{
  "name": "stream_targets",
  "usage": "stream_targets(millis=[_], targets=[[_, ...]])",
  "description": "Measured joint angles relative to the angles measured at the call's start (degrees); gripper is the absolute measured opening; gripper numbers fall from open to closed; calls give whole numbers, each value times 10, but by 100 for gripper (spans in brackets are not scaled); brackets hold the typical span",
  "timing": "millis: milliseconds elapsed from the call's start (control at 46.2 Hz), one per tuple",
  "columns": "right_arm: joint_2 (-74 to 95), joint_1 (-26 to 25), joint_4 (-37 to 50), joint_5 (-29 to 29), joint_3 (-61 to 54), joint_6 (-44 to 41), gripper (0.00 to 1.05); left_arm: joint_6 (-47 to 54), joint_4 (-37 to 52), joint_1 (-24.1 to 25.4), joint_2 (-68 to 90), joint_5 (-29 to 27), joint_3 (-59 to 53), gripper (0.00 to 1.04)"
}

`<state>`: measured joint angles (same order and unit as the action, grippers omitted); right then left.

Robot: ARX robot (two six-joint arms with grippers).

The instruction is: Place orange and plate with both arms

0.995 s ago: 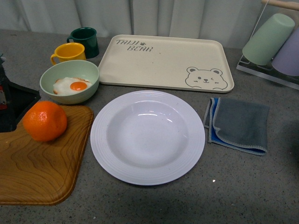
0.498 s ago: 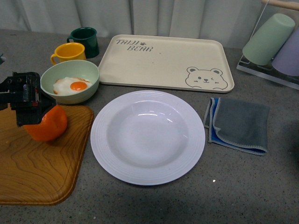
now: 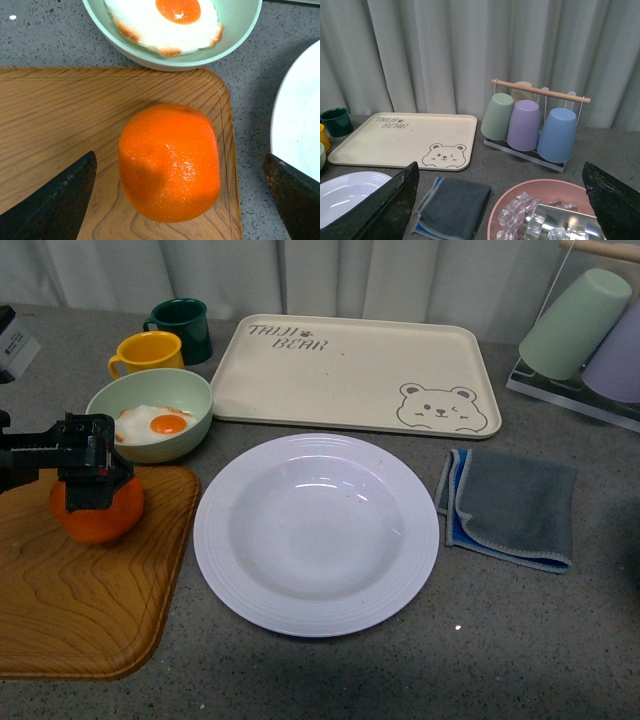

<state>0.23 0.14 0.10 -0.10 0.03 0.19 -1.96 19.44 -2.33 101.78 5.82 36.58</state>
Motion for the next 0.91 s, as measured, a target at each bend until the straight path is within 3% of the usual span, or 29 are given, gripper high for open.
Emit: stream_targets(millis=[281, 628, 801, 909], targets=[[0, 0, 0, 0, 0, 0, 95, 3, -3, 8, 32, 2, 8, 98], [0, 0, 0, 0, 0, 0, 95, 0, -5, 8, 31, 11, 11, 53], [0, 0, 0, 0, 0, 0, 95, 0, -8, 3, 23, 11, 12, 48], [0, 0, 0, 0, 0, 0, 95, 12, 7, -26, -22, -11, 0, 48]])
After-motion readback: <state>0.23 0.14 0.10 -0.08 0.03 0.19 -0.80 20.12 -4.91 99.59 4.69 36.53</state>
